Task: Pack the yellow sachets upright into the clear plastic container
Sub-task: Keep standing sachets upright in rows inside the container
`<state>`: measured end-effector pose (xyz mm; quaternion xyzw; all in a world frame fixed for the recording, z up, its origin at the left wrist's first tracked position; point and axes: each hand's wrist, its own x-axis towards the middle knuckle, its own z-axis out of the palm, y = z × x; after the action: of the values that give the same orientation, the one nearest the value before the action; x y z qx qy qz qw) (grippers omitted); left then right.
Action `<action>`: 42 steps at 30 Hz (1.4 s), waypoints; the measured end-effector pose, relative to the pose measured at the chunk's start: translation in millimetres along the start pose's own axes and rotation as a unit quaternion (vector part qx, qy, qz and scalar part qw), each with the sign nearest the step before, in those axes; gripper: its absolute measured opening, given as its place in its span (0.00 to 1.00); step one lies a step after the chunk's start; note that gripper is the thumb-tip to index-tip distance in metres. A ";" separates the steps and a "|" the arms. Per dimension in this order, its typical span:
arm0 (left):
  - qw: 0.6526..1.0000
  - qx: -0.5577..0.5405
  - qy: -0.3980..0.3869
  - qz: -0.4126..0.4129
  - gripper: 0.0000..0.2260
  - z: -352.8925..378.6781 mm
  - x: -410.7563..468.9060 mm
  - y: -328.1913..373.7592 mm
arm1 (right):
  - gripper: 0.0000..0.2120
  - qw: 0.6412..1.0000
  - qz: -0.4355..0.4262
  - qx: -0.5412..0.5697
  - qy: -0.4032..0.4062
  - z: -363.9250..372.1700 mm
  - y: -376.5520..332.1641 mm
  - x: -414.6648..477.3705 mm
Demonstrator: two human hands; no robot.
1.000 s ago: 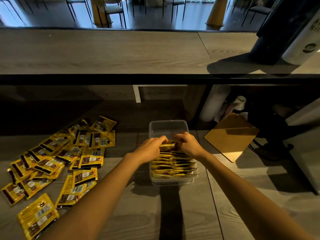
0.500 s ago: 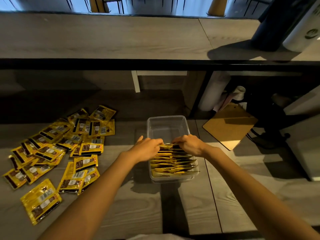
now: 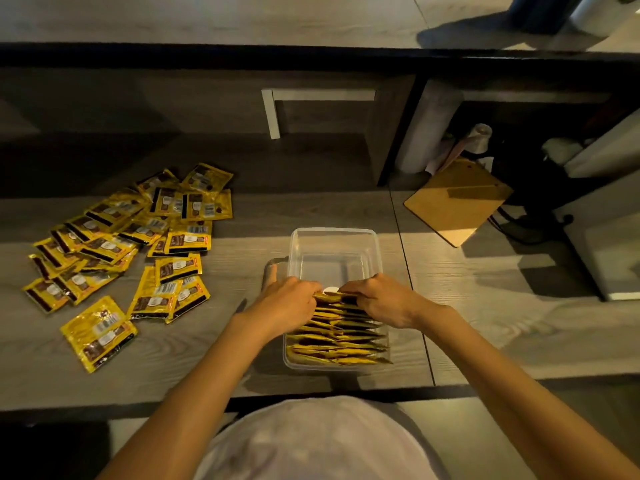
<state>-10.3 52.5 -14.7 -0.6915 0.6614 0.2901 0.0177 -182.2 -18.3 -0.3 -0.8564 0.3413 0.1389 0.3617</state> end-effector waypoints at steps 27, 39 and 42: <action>0.979 -0.184 0.062 -0.058 0.18 -38.2 -7.9 -1.7 | 0.19 0.993 -0.018 -0.010 0.120 -20.2 -12.4 13.4; 0.896 -0.149 0.202 -0.365 0.22 -18.3 -54.5 -131.6 | 0.15 0.979 -0.128 -0.145 0.061 37.3 -153.0 137.2; 0.893 -0.147 0.177 -0.388 0.29 2.4 -69.2 -156.1 | 0.15 0.975 -0.124 -0.185 0.007 61.3 -172.1 151.8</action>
<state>136.1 135.5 -43.4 -0.9277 0.2826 0.2269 -0.0898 46.8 39.0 -26.5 -0.9450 0.2036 0.1474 0.2094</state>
